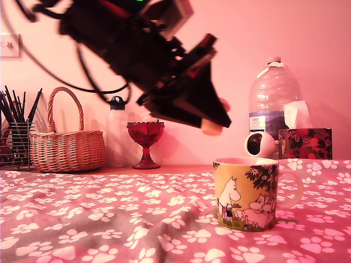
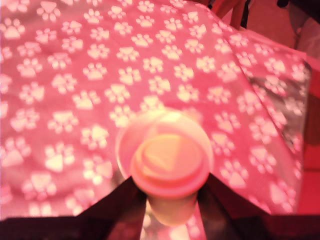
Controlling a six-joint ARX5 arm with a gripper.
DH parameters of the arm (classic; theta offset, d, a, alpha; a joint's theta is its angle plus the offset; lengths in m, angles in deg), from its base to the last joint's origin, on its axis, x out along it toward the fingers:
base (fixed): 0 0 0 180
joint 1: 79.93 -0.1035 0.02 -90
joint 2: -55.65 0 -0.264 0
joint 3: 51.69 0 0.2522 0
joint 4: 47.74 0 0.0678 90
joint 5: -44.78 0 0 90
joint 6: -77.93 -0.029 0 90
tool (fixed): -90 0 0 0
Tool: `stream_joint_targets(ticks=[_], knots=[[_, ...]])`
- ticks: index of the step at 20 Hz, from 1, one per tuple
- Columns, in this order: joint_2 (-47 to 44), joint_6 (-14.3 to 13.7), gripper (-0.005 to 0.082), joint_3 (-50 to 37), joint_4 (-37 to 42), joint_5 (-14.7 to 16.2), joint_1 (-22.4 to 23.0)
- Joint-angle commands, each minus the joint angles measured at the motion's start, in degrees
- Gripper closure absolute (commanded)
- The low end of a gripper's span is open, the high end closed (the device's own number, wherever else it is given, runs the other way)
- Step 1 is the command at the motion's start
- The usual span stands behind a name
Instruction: Pick the coffee capsule and then drop it inside the coffee cup in front of you
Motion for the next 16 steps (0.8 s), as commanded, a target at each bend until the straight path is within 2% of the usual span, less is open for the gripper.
stream_joint_targets(ticks=[1,12,16], knots=[[-2.2,-0.4,0.0644,1.8,-1.1,0.1,0.7],[-11.0,-0.7,0.0642,12.9,-12.1,-0.4,1.8],[-13.4,-1.6,0.0642,16.1,-15.1,-1.8,2.3]])
